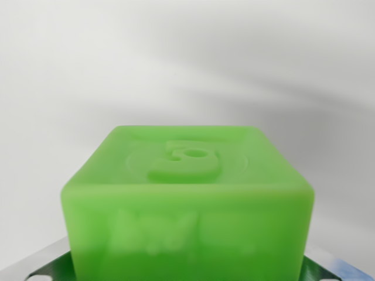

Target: Stack cube

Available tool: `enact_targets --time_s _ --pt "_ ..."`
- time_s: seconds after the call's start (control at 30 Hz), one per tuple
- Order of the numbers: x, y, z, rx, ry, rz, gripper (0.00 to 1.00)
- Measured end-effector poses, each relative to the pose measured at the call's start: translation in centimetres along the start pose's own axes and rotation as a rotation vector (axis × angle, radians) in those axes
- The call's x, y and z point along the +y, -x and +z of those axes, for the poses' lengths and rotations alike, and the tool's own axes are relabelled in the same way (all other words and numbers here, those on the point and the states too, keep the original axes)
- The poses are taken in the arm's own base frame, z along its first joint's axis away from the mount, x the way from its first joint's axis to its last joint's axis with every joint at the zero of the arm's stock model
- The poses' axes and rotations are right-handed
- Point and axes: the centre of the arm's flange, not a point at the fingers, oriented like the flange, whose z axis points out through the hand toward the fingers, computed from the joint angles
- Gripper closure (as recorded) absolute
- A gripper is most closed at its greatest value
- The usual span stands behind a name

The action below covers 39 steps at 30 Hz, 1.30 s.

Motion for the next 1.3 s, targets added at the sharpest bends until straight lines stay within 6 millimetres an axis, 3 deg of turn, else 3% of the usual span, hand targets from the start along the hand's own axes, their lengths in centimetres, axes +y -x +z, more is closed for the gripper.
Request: enact_targets --time_s 1.3 --pt "0.1 -7.5 1.0 -0.004 -0.002 -0.170 1.00"
